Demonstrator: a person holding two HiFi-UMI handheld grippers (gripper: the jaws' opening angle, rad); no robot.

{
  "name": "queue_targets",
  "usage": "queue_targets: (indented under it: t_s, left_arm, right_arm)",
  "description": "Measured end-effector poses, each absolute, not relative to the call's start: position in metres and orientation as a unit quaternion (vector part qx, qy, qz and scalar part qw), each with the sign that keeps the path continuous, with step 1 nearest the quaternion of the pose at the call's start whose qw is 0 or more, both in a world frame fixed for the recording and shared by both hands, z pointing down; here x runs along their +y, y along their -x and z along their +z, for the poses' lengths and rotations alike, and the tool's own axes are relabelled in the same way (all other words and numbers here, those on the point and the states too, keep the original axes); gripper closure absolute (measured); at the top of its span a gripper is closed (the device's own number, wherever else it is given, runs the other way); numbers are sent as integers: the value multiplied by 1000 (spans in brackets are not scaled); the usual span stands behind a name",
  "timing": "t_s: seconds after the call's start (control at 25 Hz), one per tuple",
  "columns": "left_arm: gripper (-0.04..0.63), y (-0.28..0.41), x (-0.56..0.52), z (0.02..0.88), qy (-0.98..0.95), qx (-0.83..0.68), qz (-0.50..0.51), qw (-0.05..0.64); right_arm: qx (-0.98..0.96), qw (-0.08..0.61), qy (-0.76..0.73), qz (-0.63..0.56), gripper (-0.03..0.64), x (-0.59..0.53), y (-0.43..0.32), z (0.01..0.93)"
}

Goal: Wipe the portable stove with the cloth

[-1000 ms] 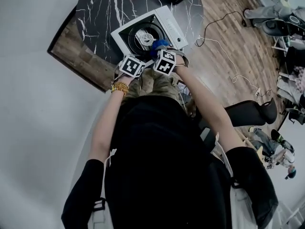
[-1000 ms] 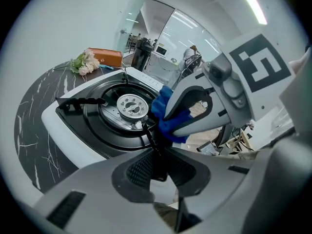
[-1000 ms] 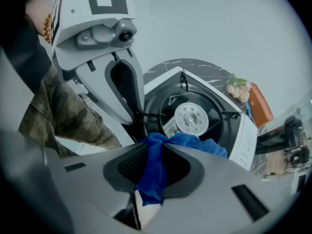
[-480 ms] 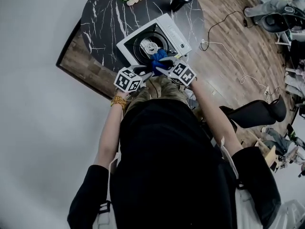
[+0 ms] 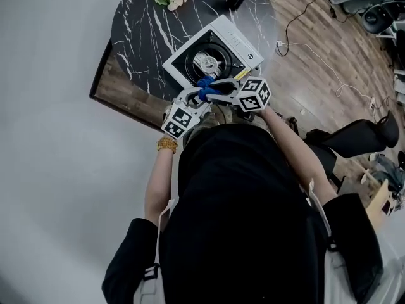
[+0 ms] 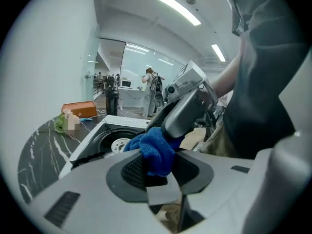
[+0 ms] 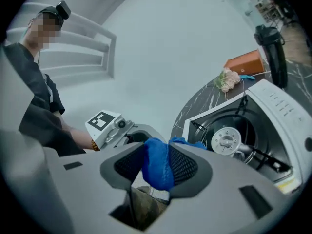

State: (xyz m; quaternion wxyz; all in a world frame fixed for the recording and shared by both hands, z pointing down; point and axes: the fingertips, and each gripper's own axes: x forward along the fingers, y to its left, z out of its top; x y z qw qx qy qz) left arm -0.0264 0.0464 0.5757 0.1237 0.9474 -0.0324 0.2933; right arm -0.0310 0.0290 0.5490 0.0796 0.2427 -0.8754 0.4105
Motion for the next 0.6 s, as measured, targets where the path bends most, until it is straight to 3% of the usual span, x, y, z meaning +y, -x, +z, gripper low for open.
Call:
queue_targets:
  t_s: [0.16, 0.28, 0.44, 0.6]
  left_arm:
    - [480, 58, -18, 602, -911, -132, 376, 107]
    - [480, 76, -65, 622, -868, -166, 465, 54]
    - [480, 71, -91, 644, -841, -147, 519, 37]
    - [489, 64, -91, 647, -830, -145, 537, 47]
  right_arm:
    - [-858, 134, -352, 348, 483, 7, -18, 562]
    - [-829, 232, -408, 303, 483, 14, -65, 593]
    - [-824, 371, -357, 237, 480, 42, -77, 635]
    - [-824, 454, -289, 175, 418, 64, -67, 662]
